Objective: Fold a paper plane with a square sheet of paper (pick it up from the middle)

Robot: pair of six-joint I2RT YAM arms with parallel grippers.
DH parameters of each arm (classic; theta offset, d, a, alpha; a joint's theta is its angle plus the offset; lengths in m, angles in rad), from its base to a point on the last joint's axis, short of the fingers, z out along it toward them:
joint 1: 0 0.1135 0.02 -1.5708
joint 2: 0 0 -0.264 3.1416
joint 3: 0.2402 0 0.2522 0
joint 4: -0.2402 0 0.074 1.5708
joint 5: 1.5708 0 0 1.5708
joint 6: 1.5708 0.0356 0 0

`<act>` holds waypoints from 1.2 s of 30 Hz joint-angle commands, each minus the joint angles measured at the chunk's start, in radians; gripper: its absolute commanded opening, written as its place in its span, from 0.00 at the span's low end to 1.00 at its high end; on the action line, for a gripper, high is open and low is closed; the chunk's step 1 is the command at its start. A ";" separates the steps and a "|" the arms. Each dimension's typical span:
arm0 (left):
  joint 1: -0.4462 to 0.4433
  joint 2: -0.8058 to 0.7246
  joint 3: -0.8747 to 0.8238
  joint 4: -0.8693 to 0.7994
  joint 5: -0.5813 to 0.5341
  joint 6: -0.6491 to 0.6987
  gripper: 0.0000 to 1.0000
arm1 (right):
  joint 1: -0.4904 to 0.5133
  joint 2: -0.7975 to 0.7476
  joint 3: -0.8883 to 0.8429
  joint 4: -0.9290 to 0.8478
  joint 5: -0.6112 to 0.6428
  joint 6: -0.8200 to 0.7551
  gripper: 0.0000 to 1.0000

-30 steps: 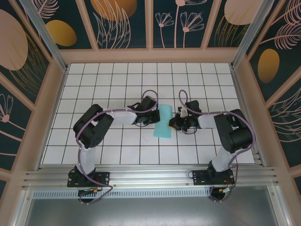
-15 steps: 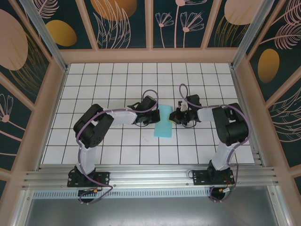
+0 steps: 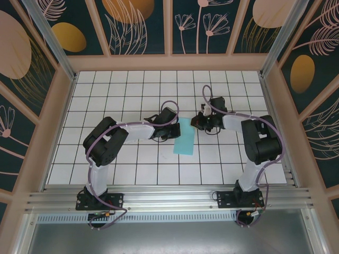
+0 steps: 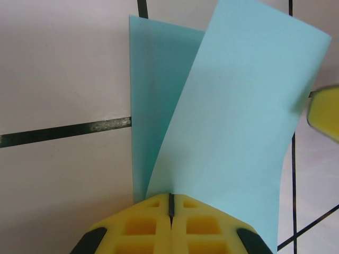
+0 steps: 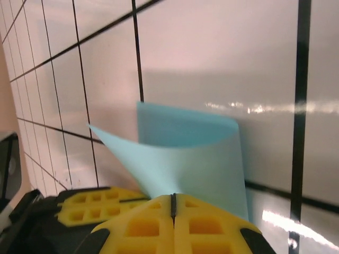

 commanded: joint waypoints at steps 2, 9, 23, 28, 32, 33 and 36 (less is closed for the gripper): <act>0.000 0.056 -0.016 -0.098 -0.047 0.026 0.00 | -0.007 0.100 -0.006 -0.030 0.044 -0.021 0.02; 0.000 0.045 -0.027 -0.100 -0.053 0.030 0.00 | -0.011 0.084 0.043 -0.073 0.060 -0.020 0.02; -0.001 0.037 -0.035 -0.090 -0.051 0.026 0.00 | -0.034 0.170 0.164 -0.127 0.051 -0.037 0.02; -0.001 0.038 -0.035 -0.086 -0.044 0.023 0.00 | -0.034 0.226 0.141 -0.076 0.067 -0.013 0.02; -0.001 0.029 -0.041 -0.094 -0.054 0.025 0.00 | -0.036 0.185 0.191 -0.148 0.105 -0.028 0.02; 0.000 0.029 -0.041 -0.096 -0.056 0.026 0.00 | -0.037 0.168 0.210 -0.167 0.114 -0.037 0.02; 0.000 0.028 -0.041 -0.094 -0.060 0.023 0.00 | -0.040 0.133 0.249 -0.188 0.097 -0.048 0.02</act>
